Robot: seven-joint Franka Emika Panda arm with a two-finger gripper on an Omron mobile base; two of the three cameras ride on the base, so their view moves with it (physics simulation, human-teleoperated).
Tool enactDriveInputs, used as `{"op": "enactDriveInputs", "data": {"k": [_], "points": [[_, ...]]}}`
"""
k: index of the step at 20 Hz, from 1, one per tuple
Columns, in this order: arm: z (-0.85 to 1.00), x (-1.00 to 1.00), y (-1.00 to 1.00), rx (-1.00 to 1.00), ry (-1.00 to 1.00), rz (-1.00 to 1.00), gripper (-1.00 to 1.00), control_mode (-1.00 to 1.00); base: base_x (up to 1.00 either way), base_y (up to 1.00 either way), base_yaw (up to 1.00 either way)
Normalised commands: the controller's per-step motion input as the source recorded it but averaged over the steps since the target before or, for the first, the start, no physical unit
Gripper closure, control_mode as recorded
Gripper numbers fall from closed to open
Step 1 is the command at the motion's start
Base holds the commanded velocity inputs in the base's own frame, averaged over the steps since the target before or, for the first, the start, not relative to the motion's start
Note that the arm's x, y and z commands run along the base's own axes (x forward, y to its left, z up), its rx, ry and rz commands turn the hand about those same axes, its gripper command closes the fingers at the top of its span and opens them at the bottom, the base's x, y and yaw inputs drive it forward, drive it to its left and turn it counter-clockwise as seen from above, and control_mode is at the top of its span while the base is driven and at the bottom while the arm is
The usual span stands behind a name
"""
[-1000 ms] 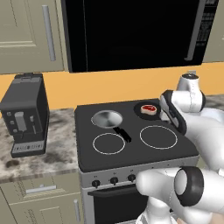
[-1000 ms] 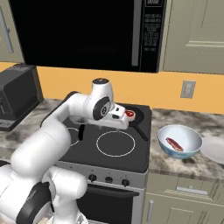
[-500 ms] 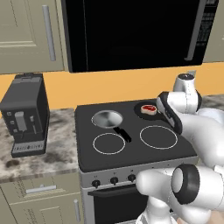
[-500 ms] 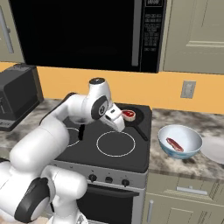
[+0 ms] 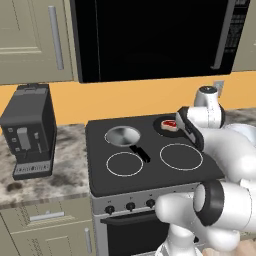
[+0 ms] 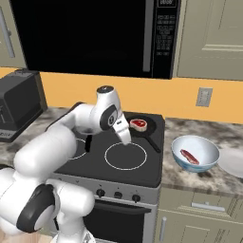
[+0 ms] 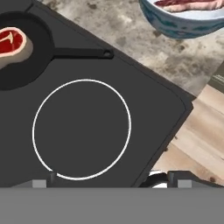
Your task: Place one of the steaks on the plate and the other in the bowl. Then place the bowl in the fridge.
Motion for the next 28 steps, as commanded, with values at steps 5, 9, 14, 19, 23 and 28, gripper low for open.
{"op": "enactDriveInputs", "data": {"k": [5, 9, 14, 19, 23, 28], "points": [[0.0, 0.55, 0.0, 0.03, 0.04, -0.1, -1.0, -1.0, 0.0, 0.0, 0.0], [0.0, 0.36, 0.0, 0.12, 0.06, -0.01, -1.0, -1.0, 0.0, 0.0, 0.0], [-0.2, 0.38, 0.0, 0.09, 0.03, 0.0, -1.0, -1.0, 0.0, 0.0, 0.0], [-0.23, 0.46, 0.0, 0.01, 0.01, -0.01, -1.0, -1.0, 0.0, 0.0, 0.0], [-0.19, 0.44, 0.0, 0.0, 0.02, -0.02, -1.0, -1.0, 0.0, 0.0, 0.0], [-0.15, 0.39, 0.01, 0.01, 0.01, -0.03, -1.0, -1.0, 0.0, 0.0, 0.0]]}}
